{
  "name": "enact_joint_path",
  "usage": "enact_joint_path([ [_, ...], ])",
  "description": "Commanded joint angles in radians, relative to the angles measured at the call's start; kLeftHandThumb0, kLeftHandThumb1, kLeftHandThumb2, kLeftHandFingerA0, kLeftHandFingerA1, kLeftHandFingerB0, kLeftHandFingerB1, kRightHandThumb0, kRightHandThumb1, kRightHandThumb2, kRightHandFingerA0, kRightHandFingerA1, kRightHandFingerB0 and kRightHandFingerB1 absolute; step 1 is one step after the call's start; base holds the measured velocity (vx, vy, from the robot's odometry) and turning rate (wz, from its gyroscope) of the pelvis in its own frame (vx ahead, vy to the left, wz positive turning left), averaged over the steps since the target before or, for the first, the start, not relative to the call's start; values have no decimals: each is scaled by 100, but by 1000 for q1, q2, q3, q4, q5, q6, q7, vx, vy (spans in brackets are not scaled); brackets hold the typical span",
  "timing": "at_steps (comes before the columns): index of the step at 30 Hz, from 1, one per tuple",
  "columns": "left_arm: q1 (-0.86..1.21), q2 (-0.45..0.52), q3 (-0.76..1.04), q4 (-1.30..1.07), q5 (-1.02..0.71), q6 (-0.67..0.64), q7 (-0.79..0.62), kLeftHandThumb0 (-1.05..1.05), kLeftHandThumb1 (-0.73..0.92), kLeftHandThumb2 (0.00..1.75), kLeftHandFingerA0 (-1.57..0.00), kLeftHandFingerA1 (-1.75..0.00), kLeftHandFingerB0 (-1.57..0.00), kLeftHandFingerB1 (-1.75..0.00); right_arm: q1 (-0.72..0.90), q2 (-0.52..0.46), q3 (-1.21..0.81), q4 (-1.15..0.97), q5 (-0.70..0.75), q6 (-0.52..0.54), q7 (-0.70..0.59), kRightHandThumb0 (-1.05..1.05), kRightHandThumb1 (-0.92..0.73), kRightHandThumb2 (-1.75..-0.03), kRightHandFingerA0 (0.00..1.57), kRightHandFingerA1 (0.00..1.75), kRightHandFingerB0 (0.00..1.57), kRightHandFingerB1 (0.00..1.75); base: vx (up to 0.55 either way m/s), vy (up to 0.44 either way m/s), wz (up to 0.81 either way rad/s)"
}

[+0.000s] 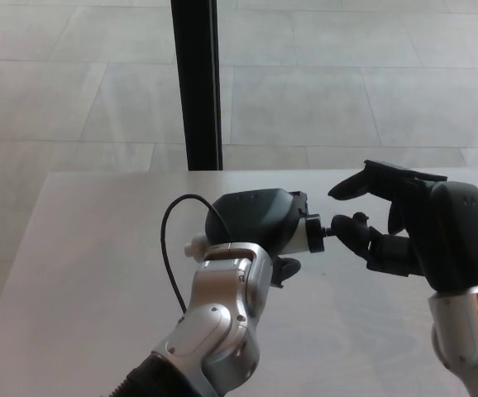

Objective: The robot uses its left hand to lift the air pump kept on the middle of the desk and use the right hand to pull out the handle

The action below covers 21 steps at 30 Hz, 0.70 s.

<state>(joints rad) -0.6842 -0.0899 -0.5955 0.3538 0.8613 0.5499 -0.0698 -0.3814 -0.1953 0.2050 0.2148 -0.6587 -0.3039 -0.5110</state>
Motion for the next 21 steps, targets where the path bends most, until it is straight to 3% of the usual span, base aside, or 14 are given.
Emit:
enact_joint_path([
  [1, -1, 12, -35, -3, 35, 41, -23, -42, 50, 93, -114, -135, -72, -103, 33, -3, -7, -2, -3, -22, -31, -20, -59, -92, 105, 167, 95, 89, 0, 0, 0],
  [2, -2, 13, -35, -4, 33, 44, -24, -42, 50, 93, -114, -135, -72, -103, 34, -3, -8, -2, -3, -23, -32, -20, -59, -92, 105, 167, 95, 89, 0, 0, 0],
  [3, 4, 7, -22, -10, 20, 34, -3, -40, 73, 63, -87, -175, -69, -140, 37, -4, -7, 1, -3, -24, -30, -20, -57, -92, 102, 166, 95, 88, 0, 0, 0],
  [5, 1, 3, -18, -16, 19, 46, -9, -45, 78, 63, -85, -175, -71, -141, 42, -8, -7, -2, -7, -20, -24, -19, -58, -91, 101, 166, 94, 87, 0, 0, 0],
  [6, 12, -28, 26, -28, -20, 60, 12, -51, 86, 65, -83, -174, -72, -127, 44, -11, -5, 5, -15, -19, -31, -17, -53, -92, 101, 166, 94, 83, 0, 0, 0],
  [9, 7, -15, 15, -43, 0, 51, -2, -48, 81, 68, -81, -172, -68, -128, 43, -14, -6, 20, -21, -21, -42, -18, -51, -93, 102, 166, 94, 81, 0, 0, 0],
  [10, 3, 5, -5, -47, 17, 37, -18, -44, 80, 63, -82, -164, -69, -108, 44, -17, -7, 26, -23, -22, -44, -19, -53, -88, 101, 168, 92, 79, 0, 0, 0],
  [11, -3, 15, -19, -49, 32, 34, -26, -48, 84, 65, -84, -161, -68, -103, 46, -18, -10, 26, -17, -19, -40, -19, -54, -91, 103, 168, 93, 81, 0, 0, 0],
  [12, -3, 24, -23, -63, 32, 29, -30, -42, 74, 68, -83, -158, -74, -105, 52, -18, -19, 23, 3, -15, -22, -19, -55, -91, 102, 167, 93, 82, 0, 0, 0],
  [15, -11, 31, -23, -74, 22, 30, -44, -40, 72, 67, -84, -156, -75, -108, 49, -18, -25, 23, -1, -5, -21, -20, -54, -91, 102, 168, 93, 81, 0, 0, 0],
  [17, -5, 10, 2, -85, -3, 49, -39, -44, 84, 65, -84, -159, -71, -108, 49, -18, -28, 27, 3, -20, -29, -21, -55, -90, 101, 167, 93, 81, 0, 0, 0],
  [18, -7, 6, 12, -97, -15, 53, -54, -41, 71, 67, -77, -163, -72, -108, 49, -17, -31, 31, 6, -27, -35, -25, -60, -78, 105, 168, 91, 81, 0, 0, 0],
  [21, -7, 2, 17, -100, -19, 45, -54, -38, 71, 64, -80, -167, -69, -113, 45, -15, -36, 39, -5, -26, -52, -27, -62, -71, 103, 168, 91, 81, 0, 0, 0],
])
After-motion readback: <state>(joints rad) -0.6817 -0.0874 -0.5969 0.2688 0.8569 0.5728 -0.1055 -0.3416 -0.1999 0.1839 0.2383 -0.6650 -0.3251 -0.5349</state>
